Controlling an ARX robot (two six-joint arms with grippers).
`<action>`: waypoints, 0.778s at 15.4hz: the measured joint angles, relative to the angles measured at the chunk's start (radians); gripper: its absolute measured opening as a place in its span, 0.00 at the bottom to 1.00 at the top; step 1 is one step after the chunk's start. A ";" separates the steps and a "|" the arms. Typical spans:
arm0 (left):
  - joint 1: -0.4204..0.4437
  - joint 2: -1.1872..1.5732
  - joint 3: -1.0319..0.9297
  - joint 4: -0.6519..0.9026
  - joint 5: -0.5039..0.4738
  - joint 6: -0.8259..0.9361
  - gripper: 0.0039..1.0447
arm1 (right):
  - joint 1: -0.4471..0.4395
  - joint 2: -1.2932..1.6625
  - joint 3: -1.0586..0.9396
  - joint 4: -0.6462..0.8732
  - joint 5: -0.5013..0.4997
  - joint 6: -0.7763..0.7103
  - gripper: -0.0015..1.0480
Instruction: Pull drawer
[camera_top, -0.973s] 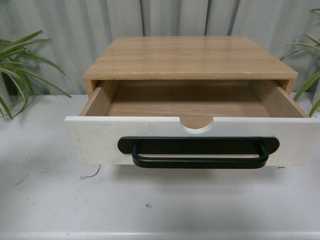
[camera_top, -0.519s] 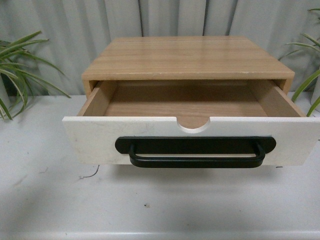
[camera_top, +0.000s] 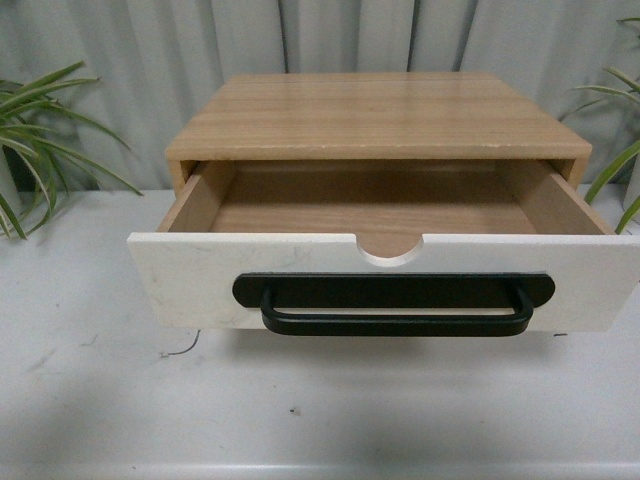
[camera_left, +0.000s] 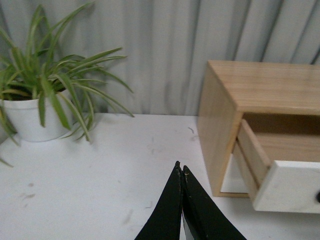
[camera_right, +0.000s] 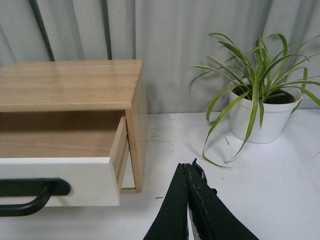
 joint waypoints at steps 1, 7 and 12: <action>-0.022 -0.034 -0.008 -0.019 0.002 0.002 0.01 | 0.000 -0.029 -0.008 -0.021 0.000 0.000 0.02; -0.014 -0.179 -0.046 -0.108 -0.013 0.004 0.01 | 0.000 -0.169 -0.051 -0.102 0.002 0.001 0.02; -0.014 -0.390 -0.045 -0.369 -0.013 0.004 0.01 | 0.000 -0.362 -0.050 -0.325 0.002 0.001 0.02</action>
